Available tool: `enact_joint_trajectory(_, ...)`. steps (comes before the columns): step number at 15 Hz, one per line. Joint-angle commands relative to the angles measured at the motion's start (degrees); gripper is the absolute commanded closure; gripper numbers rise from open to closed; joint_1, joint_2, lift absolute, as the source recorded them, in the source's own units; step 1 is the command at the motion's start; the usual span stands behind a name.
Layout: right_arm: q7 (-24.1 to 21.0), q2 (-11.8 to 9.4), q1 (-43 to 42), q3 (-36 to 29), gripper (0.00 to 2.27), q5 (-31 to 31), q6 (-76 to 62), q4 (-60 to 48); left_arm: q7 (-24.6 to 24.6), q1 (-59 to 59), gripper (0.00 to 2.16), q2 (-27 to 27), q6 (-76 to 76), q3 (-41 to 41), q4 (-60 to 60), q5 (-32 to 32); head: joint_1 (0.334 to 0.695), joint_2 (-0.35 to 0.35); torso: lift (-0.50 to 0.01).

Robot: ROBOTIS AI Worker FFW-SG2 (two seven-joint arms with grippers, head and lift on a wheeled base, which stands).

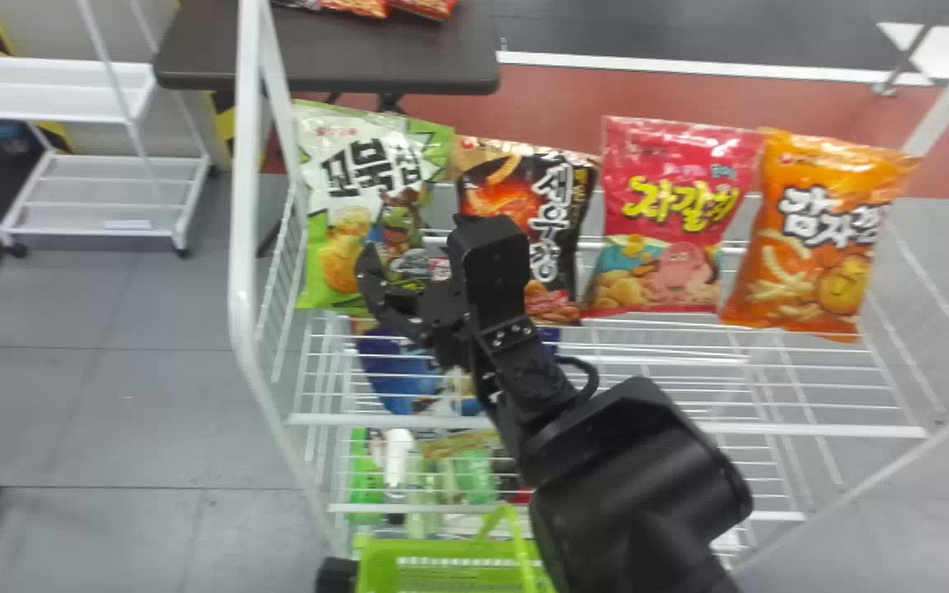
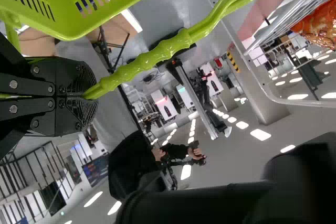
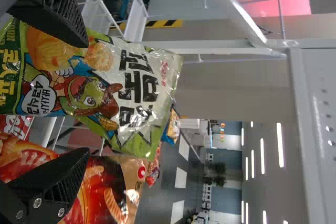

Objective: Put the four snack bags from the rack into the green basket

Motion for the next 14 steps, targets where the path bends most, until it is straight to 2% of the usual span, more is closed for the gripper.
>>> enact_joint_trajectory(1,-1.5,0.2,-4.4,1.6,0.11,0.2,1.5,5.3,-0.3,0.0,2.11,0.2,-0.2,0.2,0.0,0.1,0.695,0.001,-0.006)
enact_joint_trajectory(4,-1.1,0.2,-8.5,1.3,0.17,-4.2,1.9,9.1,-0.6,-0.3,2.11,0.3,-0.2,0.2,0.2,0.1,0.695,0.010,-0.006)
enact_joint_trajectory(6,-0.6,0.2,-9.2,1.8,0.51,-6.0,3.3,9.3,-1.0,-0.7,2.11,0.3,-0.2,0.0,1.0,0.1,0.695,0.013,-0.006)
enact_joint_trajectory(7,-0.1,0.2,-9.8,2.6,0.73,-6.1,4.1,9.2,-1.1,-0.8,2.11,0.3,-0.2,-0.4,1.1,0.1,0.695,0.015,-0.006)
enact_joint_trajectory(8,1.1,0.2,-10.1,2.8,1.22,-6.1,6.3,9.2,-1.2,-0.8,2.11,0.3,-0.2,-0.5,1.1,0.1,0.695,0.019,-0.006)
enact_joint_trajectory(9,1.3,0.2,-10.1,3.3,1.83,-6.8,10.1,8.2,-1.3,-0.8,2.11,0.3,-0.2,-0.6,1.1,0.0,0.695,0.023,-0.006)
enact_joint_trajectory(10,3.3,0.2,-8.7,3.3,1.98,-6.5,10.1,6.9,-1.3,-0.8,2.11,0.3,-0.4,-0.6,1.1,0.1,0.695,0.035,-0.006)
enact_joint_trajectory(14,5.8,0.2,-1.2,3.6,1.98,-0.4,10.5,-2.8,-1.0,-0.8,2.11,0.3,-1.3,-1.6,1.5,-0.1,0.695,0.074,-0.006)
